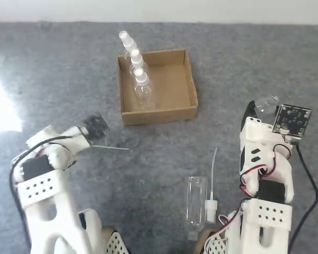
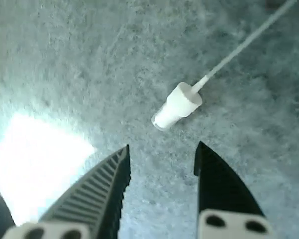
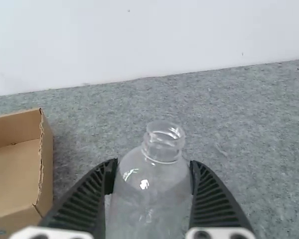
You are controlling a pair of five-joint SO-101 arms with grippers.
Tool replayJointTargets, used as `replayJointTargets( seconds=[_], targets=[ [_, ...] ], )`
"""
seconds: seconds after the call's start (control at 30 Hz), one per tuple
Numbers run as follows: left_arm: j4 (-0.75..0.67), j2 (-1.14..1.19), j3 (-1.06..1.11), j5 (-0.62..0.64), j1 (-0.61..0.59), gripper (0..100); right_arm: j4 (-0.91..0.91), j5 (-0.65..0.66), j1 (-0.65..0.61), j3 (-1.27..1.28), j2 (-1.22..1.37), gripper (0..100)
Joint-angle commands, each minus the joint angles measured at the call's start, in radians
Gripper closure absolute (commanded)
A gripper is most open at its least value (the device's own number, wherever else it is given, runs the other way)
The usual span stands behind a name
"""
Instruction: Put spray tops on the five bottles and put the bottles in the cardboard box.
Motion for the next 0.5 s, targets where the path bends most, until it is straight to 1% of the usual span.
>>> replayJointTargets(
  seconds=[0.0,0.1,0.3,0.37,0.47],
  targets=[
    [0.005,-0.031,-0.044,0.316,-0.046,80,-0.022,0.015,-0.004,-0.017,-0.021,92.9],
    [0.026,-0.023,-0.039,0.402,-0.068,80,-0.021,0.015,-0.004,-0.017,-0.021,92.9],
    [0.17,-0.026,-0.045,0.542,-0.072,80,-0.021,0.017,-0.004,-0.017,-0.021,92.9],
    [0.193,-0.028,-0.047,0.632,-0.072,80,-0.019,0.017,-0.004,-0.017,-0.021,92.9],
    [0.195,-0.029,-0.054,0.804,-0.072,80,-0.019,0.017,-0.004,-0.017,-0.021,92.9]
  ],
)
